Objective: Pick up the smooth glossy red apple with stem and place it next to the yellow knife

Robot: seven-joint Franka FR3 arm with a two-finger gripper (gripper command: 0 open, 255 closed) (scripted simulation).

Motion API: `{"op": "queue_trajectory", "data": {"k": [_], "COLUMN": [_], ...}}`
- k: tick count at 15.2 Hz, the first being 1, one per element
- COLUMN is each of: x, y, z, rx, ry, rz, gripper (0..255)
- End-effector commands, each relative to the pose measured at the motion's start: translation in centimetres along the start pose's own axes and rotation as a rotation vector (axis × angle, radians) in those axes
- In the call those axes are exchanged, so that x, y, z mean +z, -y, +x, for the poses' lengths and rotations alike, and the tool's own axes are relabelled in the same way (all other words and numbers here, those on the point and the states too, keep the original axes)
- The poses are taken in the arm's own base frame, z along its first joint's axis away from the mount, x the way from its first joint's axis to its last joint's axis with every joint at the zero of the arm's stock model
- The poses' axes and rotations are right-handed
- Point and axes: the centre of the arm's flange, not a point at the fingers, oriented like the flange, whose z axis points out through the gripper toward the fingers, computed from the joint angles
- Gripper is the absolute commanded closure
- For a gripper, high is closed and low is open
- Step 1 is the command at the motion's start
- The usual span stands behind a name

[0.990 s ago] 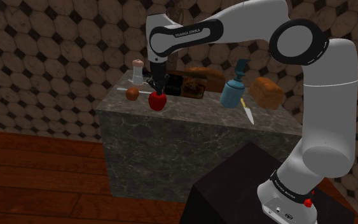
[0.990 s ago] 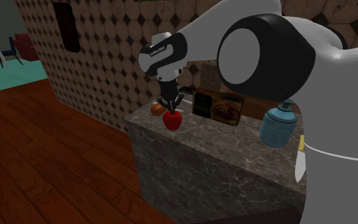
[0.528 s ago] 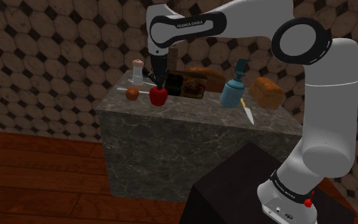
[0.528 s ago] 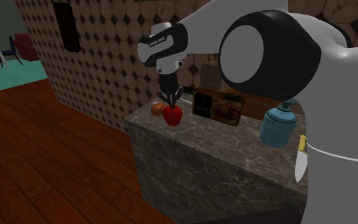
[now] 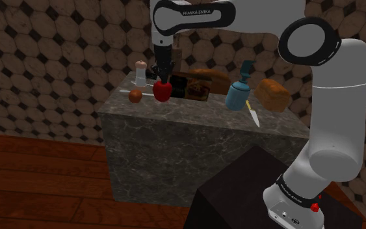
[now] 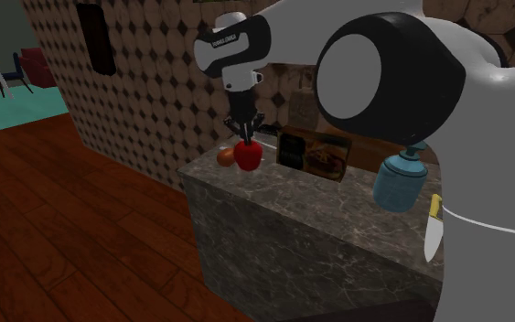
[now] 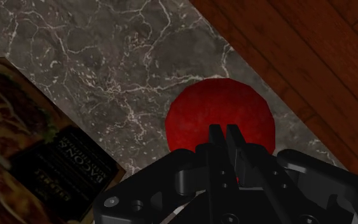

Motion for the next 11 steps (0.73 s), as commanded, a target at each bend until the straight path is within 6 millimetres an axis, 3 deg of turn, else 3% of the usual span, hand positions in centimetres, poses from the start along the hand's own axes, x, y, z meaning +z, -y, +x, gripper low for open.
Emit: {"op": "queue_trajectory", "data": {"k": [1,11], "x": [-1.0,-6.2], "y": [-0.1,-0.6], "z": [-0.1,-0.5], "rx": [0.0,0.0], "ry": [0.0,0.0], "rz": [0.0,0.0], "gripper": [255,255]}}
